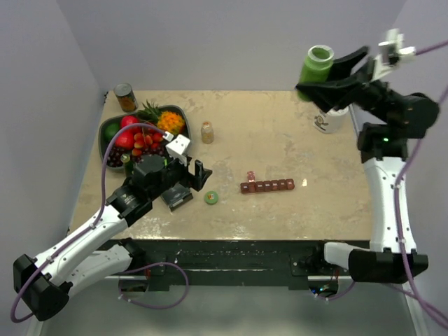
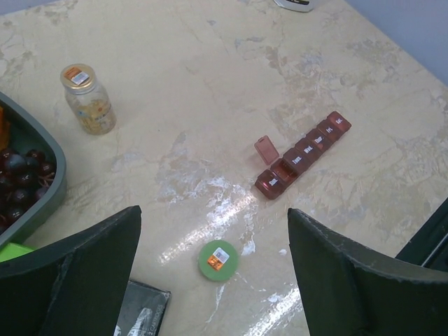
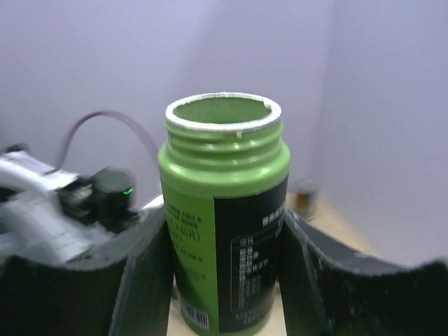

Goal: Sort the pills into containers

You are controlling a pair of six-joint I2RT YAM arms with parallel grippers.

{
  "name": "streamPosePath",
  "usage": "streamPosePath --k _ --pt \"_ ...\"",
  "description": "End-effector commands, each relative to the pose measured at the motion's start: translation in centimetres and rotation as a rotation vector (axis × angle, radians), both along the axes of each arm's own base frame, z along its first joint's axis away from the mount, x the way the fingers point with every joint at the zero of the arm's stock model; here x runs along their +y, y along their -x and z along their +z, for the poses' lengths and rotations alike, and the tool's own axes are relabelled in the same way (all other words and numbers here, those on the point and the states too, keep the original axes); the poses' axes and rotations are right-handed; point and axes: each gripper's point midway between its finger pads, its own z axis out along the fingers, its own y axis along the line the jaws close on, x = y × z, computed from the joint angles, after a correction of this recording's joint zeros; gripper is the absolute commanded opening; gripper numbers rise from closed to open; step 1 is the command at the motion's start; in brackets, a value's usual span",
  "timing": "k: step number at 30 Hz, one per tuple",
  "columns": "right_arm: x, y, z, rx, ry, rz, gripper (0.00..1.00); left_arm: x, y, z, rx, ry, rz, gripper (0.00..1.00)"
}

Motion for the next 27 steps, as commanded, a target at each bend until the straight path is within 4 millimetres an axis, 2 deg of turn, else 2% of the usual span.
streamPosePath --k 1,2,3,4,5,6,7,8,9,10,11,12,13,14,15,16,17,18,19,20,21,22,23,24,25,26,27 --pt "-7.5 -4.6 4.2 -0.106 -0.011 -0.497 0.0 -0.6 -0.7 1.4 -0.052 0.023 -0.013 0.89" --pt "-8.1 -5.1 4.5 -0.115 -0.032 -0.513 0.0 -0.6 -0.7 1.3 -0.049 0.019 -0.014 0.89" --pt "-7.9 -5.6 3.0 -0.004 -0.094 -0.456 0.0 -0.6 -0.7 1.3 -0.052 0.018 -0.013 0.89" --pt "-6.2 -2.7 3.9 -0.101 -0.089 -0.352 0.0 -0.5 -0.7 1.3 -0.057 0.014 -0.011 0.89" --pt "-4.0 -1.0 3.1 -0.089 -0.08 -0.245 0.0 -0.3 -0.7 1.0 -0.057 0.012 -0.007 0.89" --pt "-0.3 2.1 1.7 -0.077 -0.035 -0.06 0.0 -0.3 -0.6 1.0 -0.06 0.01 -0.006 0.89" --pt "0.7 5.3 1.8 -0.154 -0.011 0.017 0.0 -0.2 -0.6 1.0 -0.064 0.01 -0.006 0.89" --pt "1.2 7.3 0.9 -0.186 0.038 0.083 0.0 -0.2 -0.5 0.8 -0.065 0.007 -0.009 0.89" --pt "0.8 7.7 0.8 -0.237 0.064 0.066 0.0 -0.2 -0.5 0.8 -0.067 0.009 -0.009 0.89" --pt "0.0 5.1 -0.9 -0.045 0.096 -0.01 0.0 -0.2 -0.5 1.0 -0.079 0.013 -0.012 0.89" --pt "-2.2 0.9 0.2 -0.163 0.113 -0.275 0.0 -0.3 -0.5 1.0 -0.081 0.016 -0.014 0.89" --pt "-4.8 -0.7 2.1 -0.151 0.09 -0.428 0.0 -0.3 -0.5 1.1 -0.085 0.019 -0.017 0.89" --pt "-6.4 -2.2 3.2 -0.144 0.033 -0.497 0.0 -0.5 -0.4 1.3 -0.085 0.024 -0.028 0.89" --pt "-8.0 -3.5 3.3 -0.011 -0.068 -0.489 0.0 -0.8 -0.4 2.2 -0.108 0.046 -0.038 0.89" --pt "-7.8 -4.3 1.8 0.058 -0.115 -0.434 0.0 -0.8 -0.4 2.6 -0.119 0.06 -0.04 0.89" --pt "-6.8 -2.6 2.9 -0.035 -0.14 -0.351 0.0 -0.9 -0.2 2.8 -0.123 0.066 -0.046 0.89" --pt "-3.1 -1.1 0.9 0.036 -0.153 -0.194 0.0 -0.8 -0.2 2.6 -0.122 0.064 -0.046 0.89" --pt "-0.7 1.0 -0.6 0.021 -0.08 -0.087 0.0 -0.5 0.1 2.8 -0.13 0.066 -0.045 0.9" --pt "1.1 2.4 -2.2 0.027 -0.033 -0.008 0.0 -0.3 0.1 2.7 -0.134 0.063 -0.04 0.9" --pt "2.4 4.4 -4.7 0.049 0.003 0.075 0.0 -0.1 0.2 2.2 -0.131 0.056 -0.036 0.91" --pt "2.7 5.2 -6.0 0.035 0.052 0.112 0.0 0.1 0.4 2.3 -0.139 0.061 -0.031 0.92" --pt "2.6 4.2 -8.3 0.162 0.096 0.086 0.0 0.2 0.5 1.9 -0.137 0.058 -0.031 0.93" --pt "0.5 1.7 -6.5 -0.075 0.196 -0.126 0.0 0.2 0.6 1.9 -0.14 0.059 -0.033 0.93" --pt "-0.6 -0.8 -7.8 -0.004 0.244 -0.224 0.0 0.2 0.7 2.2 -0.148 0.063 -0.042 0.94" --pt "-2.1 -2.7 -6.8 0.007 0.228 -0.329 0.0 0.1 0.8 2.5 -0.154 0.066 -0.044 0.94" --pt "-5.9 -4.5 -4.9 0.077 0.151 -0.442 0.0 0.1 0.8 2.4 -0.152 0.064 -0.049 0.94" --pt "-6.9 -5.4 -2.1 -0.014 0.07 -0.446 0.0 0.1 0.8 2.5 -0.153 0.062 -0.046 0.94"
